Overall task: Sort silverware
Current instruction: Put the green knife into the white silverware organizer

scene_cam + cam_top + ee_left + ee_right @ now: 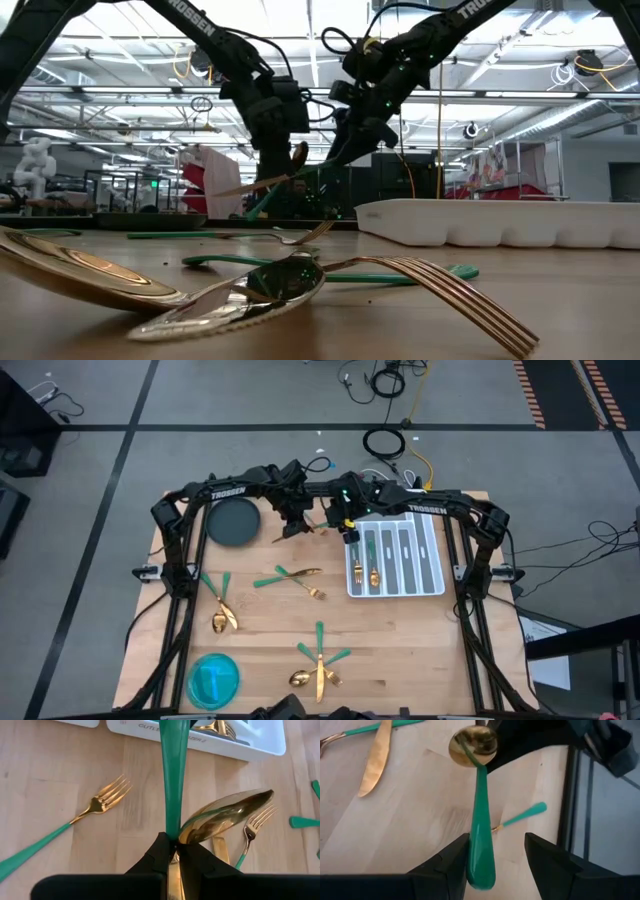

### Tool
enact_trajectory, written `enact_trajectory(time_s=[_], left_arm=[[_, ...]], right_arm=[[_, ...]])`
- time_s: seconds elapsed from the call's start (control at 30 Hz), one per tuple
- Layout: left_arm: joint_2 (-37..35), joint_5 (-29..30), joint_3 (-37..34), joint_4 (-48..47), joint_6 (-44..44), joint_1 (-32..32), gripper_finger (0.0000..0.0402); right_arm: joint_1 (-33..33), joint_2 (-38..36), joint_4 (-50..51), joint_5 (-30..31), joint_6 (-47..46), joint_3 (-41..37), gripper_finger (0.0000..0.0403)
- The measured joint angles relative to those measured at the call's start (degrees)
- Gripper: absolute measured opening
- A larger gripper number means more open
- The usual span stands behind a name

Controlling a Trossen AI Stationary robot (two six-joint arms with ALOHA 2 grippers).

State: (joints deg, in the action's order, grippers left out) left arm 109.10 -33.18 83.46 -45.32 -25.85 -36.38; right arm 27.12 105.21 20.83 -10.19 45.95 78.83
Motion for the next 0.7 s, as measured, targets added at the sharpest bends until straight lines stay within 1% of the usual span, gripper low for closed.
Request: enact_trajectory(time_s=[0.2,0.33,0.47,0.7], left_arm=[[0.0,-0.9,0.0,0.0,0.1,0.0,0.0022],[0.0,-0.9,0.0,0.0,0.6,0.0,0.0022],[0.0,-0.9,0.0,0.3,1.3,0.0,0.0022],[0.0,-1.4,0.0,1.7,1.4,0.0,0.0019]], right_arm=[[-0.3,0.0,-0.7,1.1,0.0,0.0,0.0182],[-0.3,0.0,-1.4,1.1,0.0,0.0,0.0163],[-0.3,0.0,-1.9,1.1,0.2,0.0,0.0120],[-0.4,0.0,-0.7,0.7,0.5,-0.1,0.0015]])
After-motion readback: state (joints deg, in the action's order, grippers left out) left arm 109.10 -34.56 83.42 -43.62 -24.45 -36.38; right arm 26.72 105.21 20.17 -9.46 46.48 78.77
